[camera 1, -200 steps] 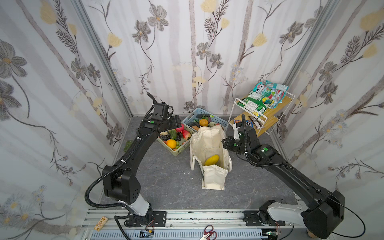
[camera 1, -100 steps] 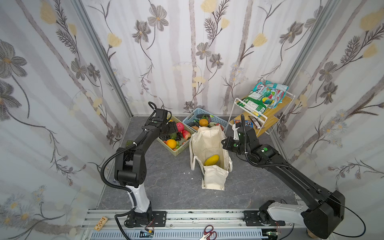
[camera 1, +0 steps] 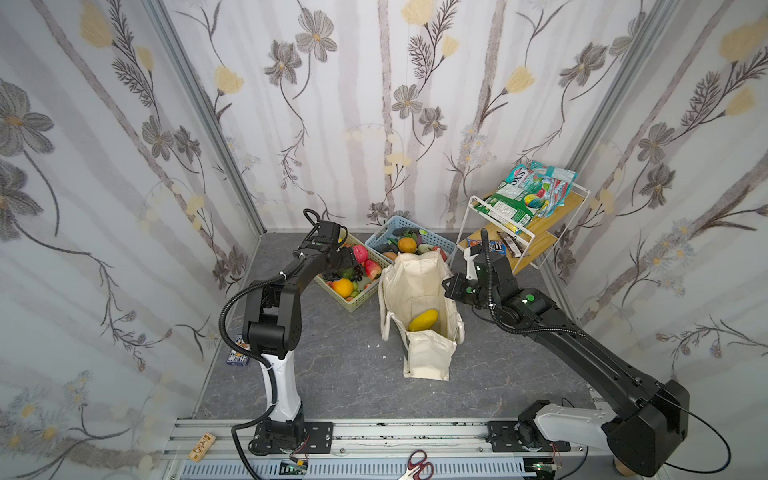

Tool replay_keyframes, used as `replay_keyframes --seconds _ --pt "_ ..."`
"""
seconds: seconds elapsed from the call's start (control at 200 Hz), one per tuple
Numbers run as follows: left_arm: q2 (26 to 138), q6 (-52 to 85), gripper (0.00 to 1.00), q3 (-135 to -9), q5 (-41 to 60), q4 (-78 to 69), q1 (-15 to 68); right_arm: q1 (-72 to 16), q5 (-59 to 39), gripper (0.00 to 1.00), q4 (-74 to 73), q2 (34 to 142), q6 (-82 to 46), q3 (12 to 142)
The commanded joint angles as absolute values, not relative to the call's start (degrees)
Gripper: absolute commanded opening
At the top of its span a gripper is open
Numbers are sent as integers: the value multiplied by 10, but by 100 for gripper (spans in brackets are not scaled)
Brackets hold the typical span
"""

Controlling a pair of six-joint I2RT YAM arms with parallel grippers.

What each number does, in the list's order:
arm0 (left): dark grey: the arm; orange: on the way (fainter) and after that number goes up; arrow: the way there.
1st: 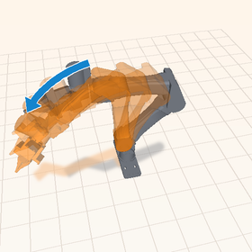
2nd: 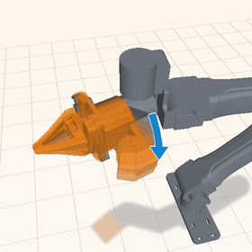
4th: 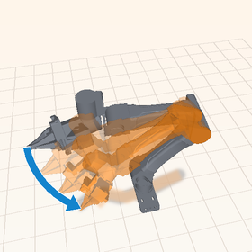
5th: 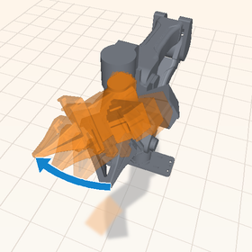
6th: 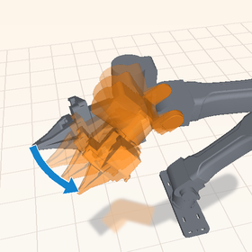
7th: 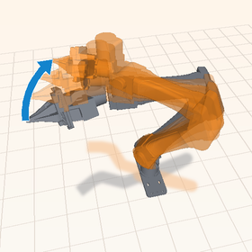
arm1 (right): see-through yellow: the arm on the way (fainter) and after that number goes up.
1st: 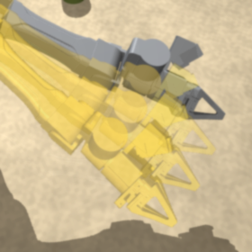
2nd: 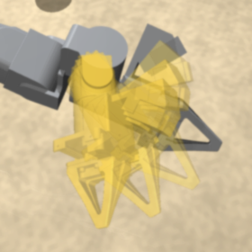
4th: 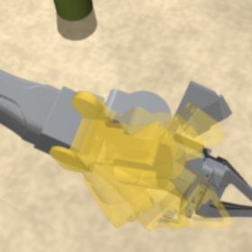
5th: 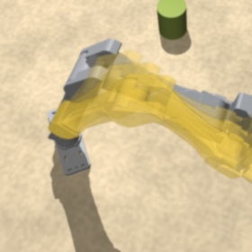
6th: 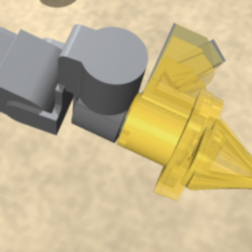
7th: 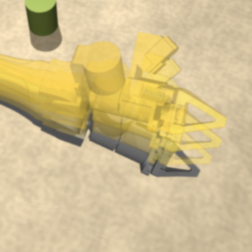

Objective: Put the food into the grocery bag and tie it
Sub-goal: 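Lower the left gripper onto the green-orange papaya in the fruit basket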

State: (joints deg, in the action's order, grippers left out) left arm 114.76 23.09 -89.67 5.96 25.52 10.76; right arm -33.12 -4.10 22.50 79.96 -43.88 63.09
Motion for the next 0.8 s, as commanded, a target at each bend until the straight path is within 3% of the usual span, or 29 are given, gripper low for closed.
replay_keyframes --seconds 0.0,0.39,0.799 --pt "1159 229 77 -904 48 244 107 -332 -39 3 211 803 -441 637" --pt "1186 224 71 -915 43 235 108 -333 -40 3 210 810 -442 642" --pt "1192 215 56 -930 32 237 111 -335 -39 3 206 816 -444 643"
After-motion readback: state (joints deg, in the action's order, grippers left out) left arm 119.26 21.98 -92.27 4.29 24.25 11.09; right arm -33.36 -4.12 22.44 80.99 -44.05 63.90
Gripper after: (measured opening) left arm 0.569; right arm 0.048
